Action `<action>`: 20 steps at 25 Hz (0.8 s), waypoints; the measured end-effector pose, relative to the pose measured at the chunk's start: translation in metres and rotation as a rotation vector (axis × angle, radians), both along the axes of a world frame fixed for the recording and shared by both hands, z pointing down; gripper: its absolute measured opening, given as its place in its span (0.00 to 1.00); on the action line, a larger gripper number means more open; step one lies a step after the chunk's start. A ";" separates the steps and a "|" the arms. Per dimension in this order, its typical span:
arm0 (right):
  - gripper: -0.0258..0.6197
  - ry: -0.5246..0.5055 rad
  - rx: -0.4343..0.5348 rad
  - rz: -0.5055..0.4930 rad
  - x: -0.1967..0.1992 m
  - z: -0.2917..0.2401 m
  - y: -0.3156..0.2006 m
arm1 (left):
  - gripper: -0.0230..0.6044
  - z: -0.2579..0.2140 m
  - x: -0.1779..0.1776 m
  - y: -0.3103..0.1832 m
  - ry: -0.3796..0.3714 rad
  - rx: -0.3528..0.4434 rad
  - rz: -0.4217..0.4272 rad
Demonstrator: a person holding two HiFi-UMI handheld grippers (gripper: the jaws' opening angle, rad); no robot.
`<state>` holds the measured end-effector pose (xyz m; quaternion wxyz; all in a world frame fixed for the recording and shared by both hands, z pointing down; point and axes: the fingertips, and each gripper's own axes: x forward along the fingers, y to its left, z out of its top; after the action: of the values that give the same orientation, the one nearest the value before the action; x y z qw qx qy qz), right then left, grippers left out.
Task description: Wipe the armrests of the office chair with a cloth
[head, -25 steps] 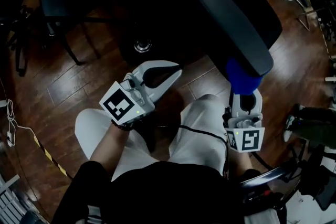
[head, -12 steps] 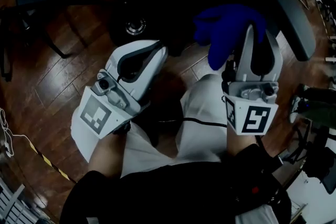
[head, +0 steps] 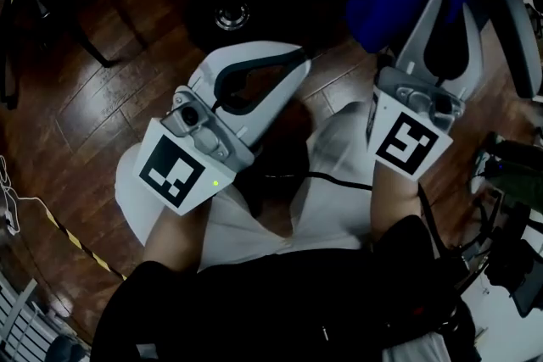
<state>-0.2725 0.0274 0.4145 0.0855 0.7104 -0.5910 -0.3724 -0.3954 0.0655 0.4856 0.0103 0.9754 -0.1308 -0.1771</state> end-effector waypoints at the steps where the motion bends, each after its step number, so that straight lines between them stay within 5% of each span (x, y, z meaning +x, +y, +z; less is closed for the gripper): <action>1: 0.10 -0.007 -0.035 -0.002 -0.004 0.016 -0.007 | 0.04 0.002 -0.001 0.000 -0.002 -0.011 0.004; 5: 0.09 -0.014 -0.177 0.021 -0.006 0.071 -0.024 | 0.04 0.005 -0.007 -0.003 -0.001 -0.038 -0.013; 10: 0.09 0.135 -0.441 0.031 -0.012 0.143 -0.046 | 0.04 -0.003 -0.009 -0.007 0.024 -0.034 -0.039; 13: 0.09 0.129 -0.537 0.024 -0.020 0.184 -0.063 | 0.04 0.004 -0.006 -0.005 -0.033 0.010 -0.052; 17: 0.10 0.128 -0.536 0.011 -0.027 0.183 -0.069 | 0.04 0.019 0.000 0.003 -0.120 0.036 -0.023; 20: 0.09 0.125 -0.389 -0.023 -0.028 0.130 -0.052 | 0.04 0.016 -0.002 0.006 -0.107 0.029 -0.002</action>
<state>-0.3003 -0.0250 0.5444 0.2533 0.6492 -0.6534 -0.2957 -0.3977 0.0717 0.5018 -0.0111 0.9834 -0.1297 -0.1267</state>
